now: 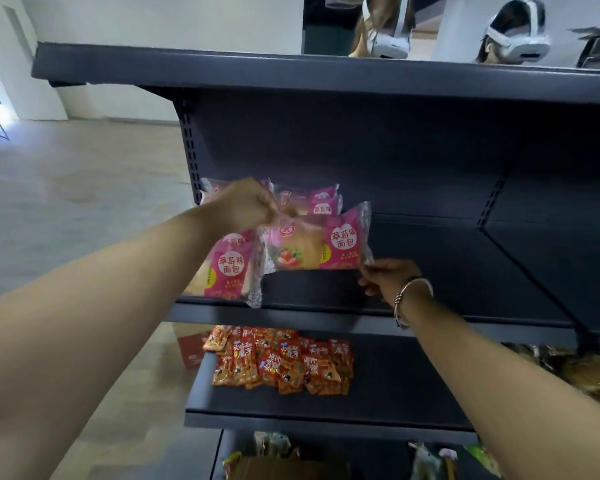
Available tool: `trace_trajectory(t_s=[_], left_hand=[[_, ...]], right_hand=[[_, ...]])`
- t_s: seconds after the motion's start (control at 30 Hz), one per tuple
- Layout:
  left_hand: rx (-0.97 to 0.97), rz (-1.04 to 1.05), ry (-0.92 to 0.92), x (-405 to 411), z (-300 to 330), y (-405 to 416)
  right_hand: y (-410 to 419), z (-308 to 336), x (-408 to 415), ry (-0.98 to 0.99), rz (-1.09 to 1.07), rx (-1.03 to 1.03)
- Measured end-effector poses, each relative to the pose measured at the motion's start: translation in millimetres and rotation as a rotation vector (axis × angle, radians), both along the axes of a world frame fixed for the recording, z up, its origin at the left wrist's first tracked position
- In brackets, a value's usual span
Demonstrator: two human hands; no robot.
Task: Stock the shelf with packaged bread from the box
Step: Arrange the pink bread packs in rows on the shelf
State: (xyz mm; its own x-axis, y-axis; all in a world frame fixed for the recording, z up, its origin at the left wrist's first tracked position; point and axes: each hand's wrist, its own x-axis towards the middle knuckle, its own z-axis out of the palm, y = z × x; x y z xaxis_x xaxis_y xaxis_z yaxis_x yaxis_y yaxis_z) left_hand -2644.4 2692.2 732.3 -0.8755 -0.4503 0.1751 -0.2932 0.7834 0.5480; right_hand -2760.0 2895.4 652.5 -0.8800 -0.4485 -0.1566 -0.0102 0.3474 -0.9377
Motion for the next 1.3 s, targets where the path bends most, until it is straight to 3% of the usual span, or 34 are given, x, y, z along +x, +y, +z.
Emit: trace_trajectory(t_s=[0.27,0.73,1.07,1.3], left_hand=[[-0.079,0.018,0.02,-32,-12,-18],[-0.149,-0.022,0.001,-45,-33,-36],[-0.046,0.01,-0.035,-47,-33,-31],[-0.215,0.023,-0.061,-40,-29,-29]], right_hand=[[-14,-5,-20,0.342,-0.119,0.275],[-37,-35,-30,0.275,-0.157,0.45],[-40,-38,-28,0.303,-0.073,0.472],[-41,-33,-27,0.239,-0.058,0.441]])
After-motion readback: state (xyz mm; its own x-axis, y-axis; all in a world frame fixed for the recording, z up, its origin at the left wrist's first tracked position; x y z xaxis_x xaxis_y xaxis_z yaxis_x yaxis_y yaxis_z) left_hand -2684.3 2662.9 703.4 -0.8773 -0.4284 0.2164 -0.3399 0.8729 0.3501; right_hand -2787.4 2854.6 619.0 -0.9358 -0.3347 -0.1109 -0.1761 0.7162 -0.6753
